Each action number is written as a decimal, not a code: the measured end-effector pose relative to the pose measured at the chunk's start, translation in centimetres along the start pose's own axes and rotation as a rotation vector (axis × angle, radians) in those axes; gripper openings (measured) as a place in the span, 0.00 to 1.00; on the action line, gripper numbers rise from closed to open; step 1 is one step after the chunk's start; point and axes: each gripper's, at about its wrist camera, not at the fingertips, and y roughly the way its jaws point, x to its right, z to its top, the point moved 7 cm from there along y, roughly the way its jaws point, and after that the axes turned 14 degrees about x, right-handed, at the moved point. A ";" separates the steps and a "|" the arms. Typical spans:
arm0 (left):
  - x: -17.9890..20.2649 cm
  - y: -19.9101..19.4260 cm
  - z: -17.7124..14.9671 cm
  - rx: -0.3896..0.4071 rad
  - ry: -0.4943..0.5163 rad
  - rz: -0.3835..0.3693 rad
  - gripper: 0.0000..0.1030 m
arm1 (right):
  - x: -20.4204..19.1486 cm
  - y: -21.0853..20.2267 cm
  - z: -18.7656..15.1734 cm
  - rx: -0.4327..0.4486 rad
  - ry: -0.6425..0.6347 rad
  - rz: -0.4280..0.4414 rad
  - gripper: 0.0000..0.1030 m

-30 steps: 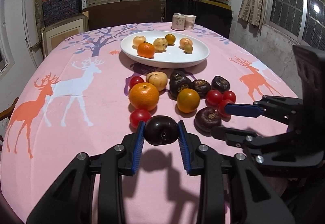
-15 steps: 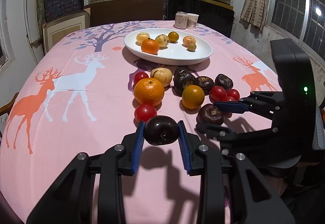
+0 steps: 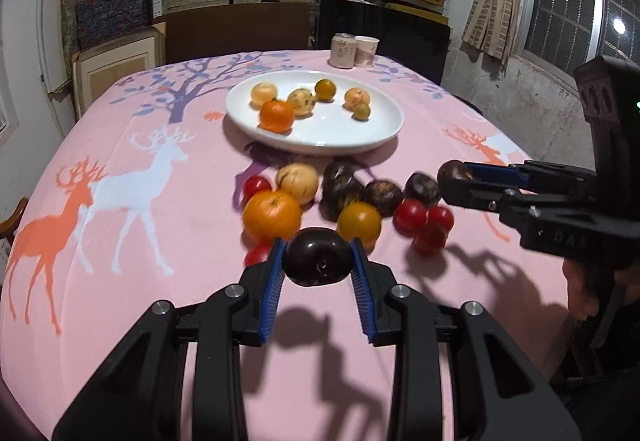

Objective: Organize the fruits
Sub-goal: 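Carry both dark fruits onto the white plate and open both tools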

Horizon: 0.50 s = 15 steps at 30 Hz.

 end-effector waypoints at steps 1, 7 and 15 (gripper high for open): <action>0.2 0.6 0.8 0.004 0.005 -0.009 0.31 | 1.0 0.1 0.8 0.008 0.012 -0.010 0.40; 1.4 6.2 6.0 0.000 0.034 -0.045 0.31 | 6.1 2.6 5.8 0.047 0.059 -0.055 0.40; 1.0 15.6 8.3 -0.089 0.058 -0.022 0.31 | 10.1 9.6 8.3 -0.007 0.106 -0.081 0.40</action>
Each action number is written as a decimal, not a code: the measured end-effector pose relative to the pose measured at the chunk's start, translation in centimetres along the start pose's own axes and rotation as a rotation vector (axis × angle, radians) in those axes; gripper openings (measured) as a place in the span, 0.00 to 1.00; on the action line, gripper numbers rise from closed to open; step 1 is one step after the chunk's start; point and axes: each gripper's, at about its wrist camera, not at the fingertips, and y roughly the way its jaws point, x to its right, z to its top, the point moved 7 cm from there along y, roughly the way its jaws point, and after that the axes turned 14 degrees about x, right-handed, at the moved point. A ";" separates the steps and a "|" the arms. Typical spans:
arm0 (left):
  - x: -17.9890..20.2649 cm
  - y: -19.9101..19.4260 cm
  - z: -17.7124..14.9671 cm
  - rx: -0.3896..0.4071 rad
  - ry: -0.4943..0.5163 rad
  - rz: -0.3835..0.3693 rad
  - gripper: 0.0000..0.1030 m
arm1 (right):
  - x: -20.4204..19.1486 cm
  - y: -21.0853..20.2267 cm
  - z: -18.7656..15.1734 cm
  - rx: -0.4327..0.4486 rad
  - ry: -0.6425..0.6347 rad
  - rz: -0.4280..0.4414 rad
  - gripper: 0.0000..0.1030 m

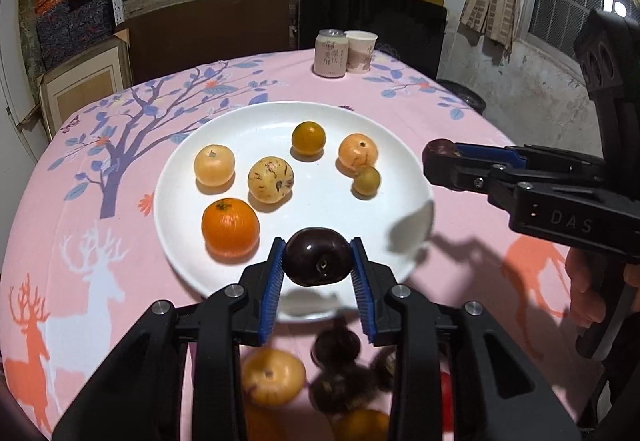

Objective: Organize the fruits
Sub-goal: 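Carry both dark fruits onto the white plate and open both tools, then grasp a red tomato with the right tool while the left tool grasps a red cherry tomato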

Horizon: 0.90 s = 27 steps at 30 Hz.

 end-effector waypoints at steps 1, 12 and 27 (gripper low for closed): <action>-0.2 0.8 0.0 -0.012 -0.003 0.002 0.31 | 0.1 0.8 0.0 -0.009 0.005 0.004 0.40; -2.6 0.5 0.1 0.024 -0.035 0.057 0.58 | 0.2 1.8 -0.2 0.005 0.025 0.017 0.55; -2.7 -11.4 -9.4 0.030 -0.058 0.050 0.71 | -3.4 -8.4 -8.9 -0.004 -0.023 0.034 0.55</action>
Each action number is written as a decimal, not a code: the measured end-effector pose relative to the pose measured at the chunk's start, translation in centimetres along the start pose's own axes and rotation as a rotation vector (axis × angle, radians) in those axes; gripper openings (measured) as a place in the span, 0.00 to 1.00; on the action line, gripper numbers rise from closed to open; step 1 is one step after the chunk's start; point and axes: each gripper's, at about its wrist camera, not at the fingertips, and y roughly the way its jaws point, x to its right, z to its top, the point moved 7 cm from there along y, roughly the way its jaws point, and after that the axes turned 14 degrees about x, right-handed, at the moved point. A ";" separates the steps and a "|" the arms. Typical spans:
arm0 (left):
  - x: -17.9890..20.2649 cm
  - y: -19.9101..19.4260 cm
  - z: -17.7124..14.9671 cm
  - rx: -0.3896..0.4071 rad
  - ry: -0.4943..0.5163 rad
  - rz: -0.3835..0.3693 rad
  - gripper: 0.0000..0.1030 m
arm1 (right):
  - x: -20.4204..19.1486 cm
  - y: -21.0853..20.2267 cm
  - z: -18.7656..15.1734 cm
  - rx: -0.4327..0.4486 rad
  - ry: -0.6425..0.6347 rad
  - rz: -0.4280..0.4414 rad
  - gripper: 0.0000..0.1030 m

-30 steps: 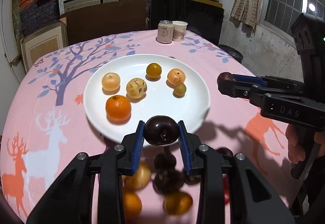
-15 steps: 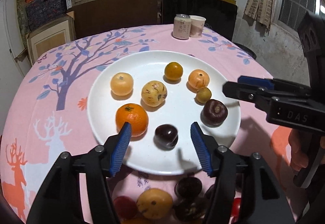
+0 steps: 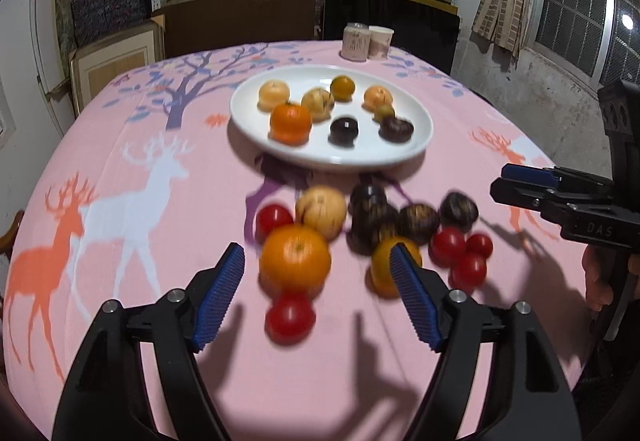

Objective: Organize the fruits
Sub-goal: 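Grasp a red tomato with the right tool while the left tool grasps a red cherry tomato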

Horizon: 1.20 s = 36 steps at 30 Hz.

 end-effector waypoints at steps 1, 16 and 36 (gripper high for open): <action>-0.1 -0.4 -0.7 -0.006 -0.005 0.001 0.71 | -0.2 -0.4 -0.9 -0.002 -0.008 -0.010 0.53; -0.2 -2.2 -4.4 -0.049 -0.039 0.001 0.71 | -0.6 1.0 -5.0 -0.094 0.088 0.036 0.39; -1.2 1.5 -3.9 -0.112 -0.069 0.047 0.39 | -0.5 -1.0 -4.1 0.007 0.162 0.129 0.29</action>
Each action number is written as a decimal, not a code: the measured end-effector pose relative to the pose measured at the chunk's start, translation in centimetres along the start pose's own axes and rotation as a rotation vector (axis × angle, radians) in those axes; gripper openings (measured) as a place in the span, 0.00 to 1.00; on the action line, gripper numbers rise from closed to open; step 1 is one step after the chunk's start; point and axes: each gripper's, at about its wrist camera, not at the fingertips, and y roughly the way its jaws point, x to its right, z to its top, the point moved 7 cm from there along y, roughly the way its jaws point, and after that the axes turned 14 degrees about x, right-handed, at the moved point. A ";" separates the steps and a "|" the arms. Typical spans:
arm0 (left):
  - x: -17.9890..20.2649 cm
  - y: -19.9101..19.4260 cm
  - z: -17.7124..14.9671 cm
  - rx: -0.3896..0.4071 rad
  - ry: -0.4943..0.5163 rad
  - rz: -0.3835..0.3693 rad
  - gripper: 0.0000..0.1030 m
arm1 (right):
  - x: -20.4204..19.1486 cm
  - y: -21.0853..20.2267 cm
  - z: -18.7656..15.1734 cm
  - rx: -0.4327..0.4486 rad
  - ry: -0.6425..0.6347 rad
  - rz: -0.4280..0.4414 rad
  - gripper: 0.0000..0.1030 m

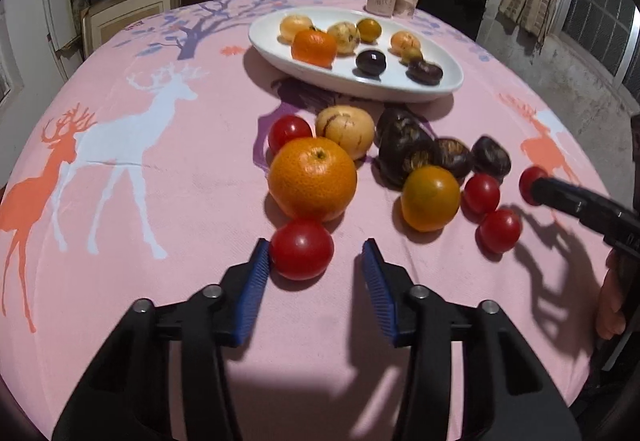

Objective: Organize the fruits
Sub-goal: 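Grasp a red tomato with the right tool while the left tool grasps a red cherry tomato, then carry both red tomatoes onto the white plate and open both tools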

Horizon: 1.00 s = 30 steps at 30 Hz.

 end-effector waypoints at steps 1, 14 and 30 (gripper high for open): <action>-0.1 -0.1 0.2 0.012 0.003 0.003 0.28 | 0.0 0.0 0.0 -0.001 0.002 0.001 0.30; 0.8 -0.1 -0.7 -0.005 0.100 0.073 0.39 | 0.3 -0.1 0.0 0.009 0.018 -0.001 0.30; 2.0 -4.1 1.1 0.113 0.086 0.007 0.29 | 0.2 -0.7 0.2 0.036 0.015 0.003 0.30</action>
